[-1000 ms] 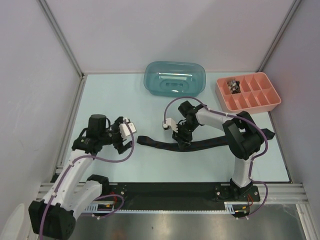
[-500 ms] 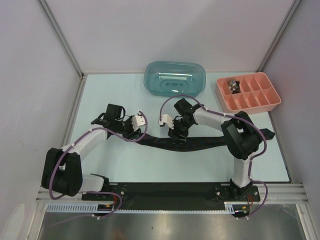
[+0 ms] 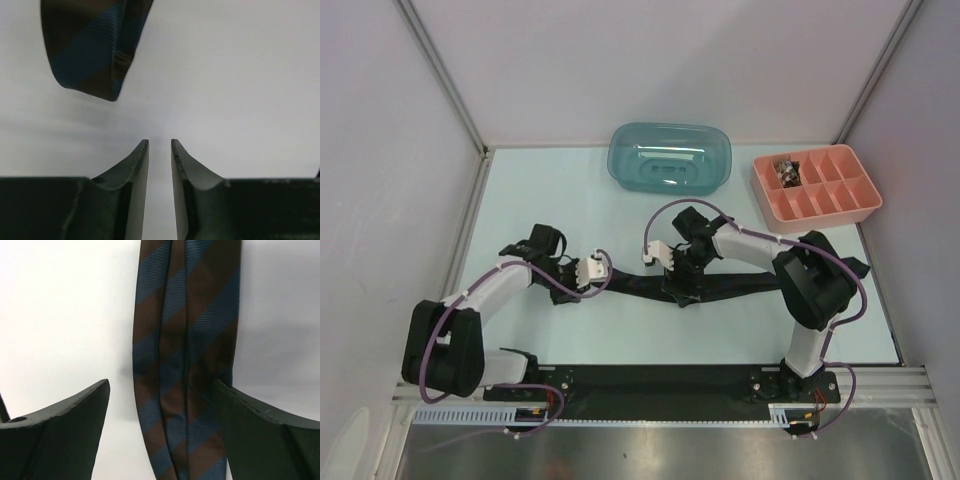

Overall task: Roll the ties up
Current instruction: Roll the tie at the center of the board.

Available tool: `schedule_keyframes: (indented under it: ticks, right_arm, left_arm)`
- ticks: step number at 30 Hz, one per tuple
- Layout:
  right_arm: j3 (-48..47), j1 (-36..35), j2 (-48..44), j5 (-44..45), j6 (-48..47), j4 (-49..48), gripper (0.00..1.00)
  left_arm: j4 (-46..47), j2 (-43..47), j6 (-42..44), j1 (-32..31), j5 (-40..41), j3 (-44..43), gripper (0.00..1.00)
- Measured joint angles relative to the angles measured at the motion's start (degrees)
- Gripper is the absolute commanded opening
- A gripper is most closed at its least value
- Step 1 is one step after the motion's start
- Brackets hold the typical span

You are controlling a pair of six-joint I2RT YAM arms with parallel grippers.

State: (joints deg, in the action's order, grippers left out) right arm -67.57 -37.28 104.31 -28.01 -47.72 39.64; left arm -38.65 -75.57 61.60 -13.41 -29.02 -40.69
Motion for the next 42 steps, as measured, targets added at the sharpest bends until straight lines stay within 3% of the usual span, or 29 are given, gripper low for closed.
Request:
schedule_keyframes:
  ticks: [7, 10, 13, 18, 26, 32, 34, 35, 42]
  right_arm:
    - [3.08, -0.35, -1.29, 4.02, -0.15, -5.35, 0.64]
    - [3.37, -0.44, -1.05, 6.58, 0.63, -9.05, 0.54]
    - [3.15, -0.42, -0.46, 8.09, 1.44, -11.74, 0.51]
    - [2.84, -0.44, -0.13, 8.35, 1.42, -13.42, 0.55]
    - [2.62, 0.96, -2.25, 4.09, -0.74, -9.70, 0.76]
    - [1.29, 1.55, -4.39, 0.02, -3.02, -3.32, 0.89]
    - [1.07, 1.64, -3.65, -0.15, -3.30, -2.36, 0.99]
    - [1.01, 1.81, -2.99, -0.11, -3.21, -2.25, 1.00]
    - [1.18, 3.08, -1.36, 3.39, -2.73, -4.63, 0.97]
  left_arm:
    - [-2.97, 4.11, -2.64, 3.65, -4.33, -1.90, 0.66]
    - [-0.42, 5.68, -5.53, 3.89, -7.65, -4.13, 0.67]
    - [2.14, 5.31, -7.21, 3.02, -9.01, -5.68, 0.67]
    - [4.92, -2.36, -8.98, 0.46, -9.90, -10.97, 0.70]
    - [4.33, -12.20, -9.11, -0.70, -10.54, -15.37, 0.71]
    - [0.79, -12.39, -7.26, -2.54, -11.06, -15.37, 0.63]
    - [-0.55, -12.59, -6.43, -2.67, -11.30, -15.37, 0.52]
    - [-1.36, -12.66, -5.92, -2.71, -11.30, -15.37, 0.46]
    - [-5.55, -12.61, -2.36, -2.71, -11.08, -14.25, 0.29]
